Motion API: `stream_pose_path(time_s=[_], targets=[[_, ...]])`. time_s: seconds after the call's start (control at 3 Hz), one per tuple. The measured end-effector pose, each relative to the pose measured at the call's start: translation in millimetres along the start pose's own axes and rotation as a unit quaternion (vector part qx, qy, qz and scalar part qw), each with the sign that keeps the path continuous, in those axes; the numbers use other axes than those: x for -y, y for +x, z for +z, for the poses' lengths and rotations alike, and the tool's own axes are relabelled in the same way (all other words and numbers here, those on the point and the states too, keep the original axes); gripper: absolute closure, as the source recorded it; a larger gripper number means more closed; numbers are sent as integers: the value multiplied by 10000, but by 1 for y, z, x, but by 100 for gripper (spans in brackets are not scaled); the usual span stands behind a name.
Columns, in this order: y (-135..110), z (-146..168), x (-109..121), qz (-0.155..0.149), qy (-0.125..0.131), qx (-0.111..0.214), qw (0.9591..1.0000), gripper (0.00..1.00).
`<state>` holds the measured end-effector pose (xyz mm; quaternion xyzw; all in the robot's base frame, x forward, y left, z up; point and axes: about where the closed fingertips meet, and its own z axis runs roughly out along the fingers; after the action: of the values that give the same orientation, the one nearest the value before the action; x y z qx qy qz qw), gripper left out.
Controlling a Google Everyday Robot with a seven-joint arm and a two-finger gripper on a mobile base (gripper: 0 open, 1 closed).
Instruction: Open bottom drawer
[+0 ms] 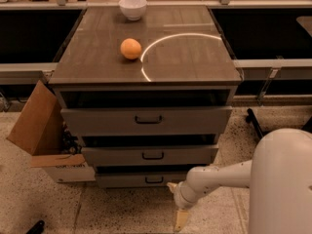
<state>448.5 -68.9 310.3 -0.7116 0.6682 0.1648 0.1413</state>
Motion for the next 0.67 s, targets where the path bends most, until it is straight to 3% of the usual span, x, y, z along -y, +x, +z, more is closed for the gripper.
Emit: stream_pose_path(time_s=[0.33, 0.67], targets=[[28, 20, 23, -45, 430, 172, 9989, 0], [28, 20, 23, -45, 430, 172, 9989, 0]])
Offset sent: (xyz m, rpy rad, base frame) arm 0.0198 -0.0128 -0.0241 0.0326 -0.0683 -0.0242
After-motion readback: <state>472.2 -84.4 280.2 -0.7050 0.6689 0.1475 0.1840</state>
